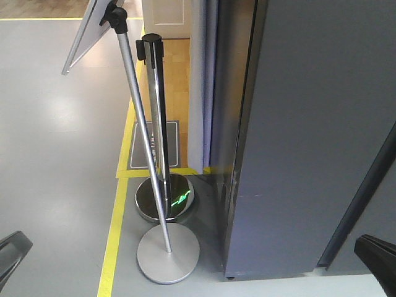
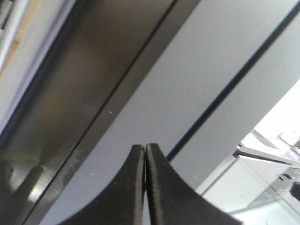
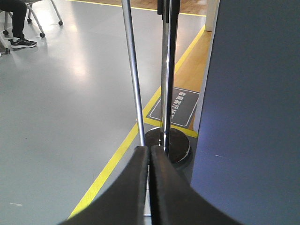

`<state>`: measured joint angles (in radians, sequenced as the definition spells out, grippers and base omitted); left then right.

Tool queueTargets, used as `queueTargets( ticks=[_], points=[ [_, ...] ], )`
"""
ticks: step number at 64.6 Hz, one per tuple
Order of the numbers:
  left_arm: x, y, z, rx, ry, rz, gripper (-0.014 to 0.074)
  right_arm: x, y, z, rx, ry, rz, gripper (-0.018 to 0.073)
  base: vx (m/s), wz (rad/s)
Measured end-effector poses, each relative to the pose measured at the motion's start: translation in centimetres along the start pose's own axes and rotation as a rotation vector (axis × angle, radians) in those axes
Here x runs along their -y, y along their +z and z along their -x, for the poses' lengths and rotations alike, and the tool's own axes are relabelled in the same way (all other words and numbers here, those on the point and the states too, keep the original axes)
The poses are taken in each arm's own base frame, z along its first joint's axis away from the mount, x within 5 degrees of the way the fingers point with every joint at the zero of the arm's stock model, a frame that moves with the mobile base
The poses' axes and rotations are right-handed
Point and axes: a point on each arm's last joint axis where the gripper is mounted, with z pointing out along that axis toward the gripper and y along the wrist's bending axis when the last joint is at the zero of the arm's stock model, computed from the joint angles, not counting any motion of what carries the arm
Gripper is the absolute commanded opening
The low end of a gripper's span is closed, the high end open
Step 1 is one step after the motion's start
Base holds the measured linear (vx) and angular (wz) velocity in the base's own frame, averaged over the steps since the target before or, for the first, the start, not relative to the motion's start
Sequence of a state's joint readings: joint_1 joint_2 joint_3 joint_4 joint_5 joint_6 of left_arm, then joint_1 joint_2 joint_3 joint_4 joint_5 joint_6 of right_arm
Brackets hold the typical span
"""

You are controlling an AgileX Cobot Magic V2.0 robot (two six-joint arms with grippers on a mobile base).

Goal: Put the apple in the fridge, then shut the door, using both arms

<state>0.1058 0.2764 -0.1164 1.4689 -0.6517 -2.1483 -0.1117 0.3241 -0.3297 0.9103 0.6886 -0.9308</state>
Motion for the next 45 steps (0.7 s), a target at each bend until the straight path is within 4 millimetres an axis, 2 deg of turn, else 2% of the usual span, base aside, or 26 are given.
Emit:
queueTargets(
  ticks=[9, 14, 23, 30, 39, 45],
  points=[
    [0.4, 0.0, 0.2, 0.025, -0.057, -0.042, -0.0006, 0.0, 0.0, 0.0, 0.0, 0.0, 0.0, -0.0002, 0.0, 0.0],
    [0.7, -0.1, 1.0, 0.102, -0.172, -0.087, -0.0006, 0.0, 0.0, 0.0, 0.0, 0.0, 0.0, -0.0002, 0.0, 0.0],
    [1.0, -0.7, 3.3, 0.33, -0.515, -0.208, -0.0006, 0.0, 0.0, 0.0, 0.0, 0.0, 0.0, -0.0002, 0.0, 0.0],
    [0.8, -1.2, 4.5, 0.46, -0.719, -0.278, -0.0006, 0.0, 0.0, 0.0, 0.0, 0.0, 0.0, -0.0002, 0.0, 0.0],
    [0.5, -1.8, 5.4, 0.56, -0.88, -0.338, -0.0006, 0.0, 0.0, 0.0, 0.0, 0.0, 0.0, -0.0002, 0.0, 0.0],
    [0.4, -1.9, 5.5, 0.584, -0.918, -0.353, -0.0006, 0.0, 0.0, 0.0, 0.0, 0.0, 0.0, -0.0002, 0.0, 0.0]
  ],
)
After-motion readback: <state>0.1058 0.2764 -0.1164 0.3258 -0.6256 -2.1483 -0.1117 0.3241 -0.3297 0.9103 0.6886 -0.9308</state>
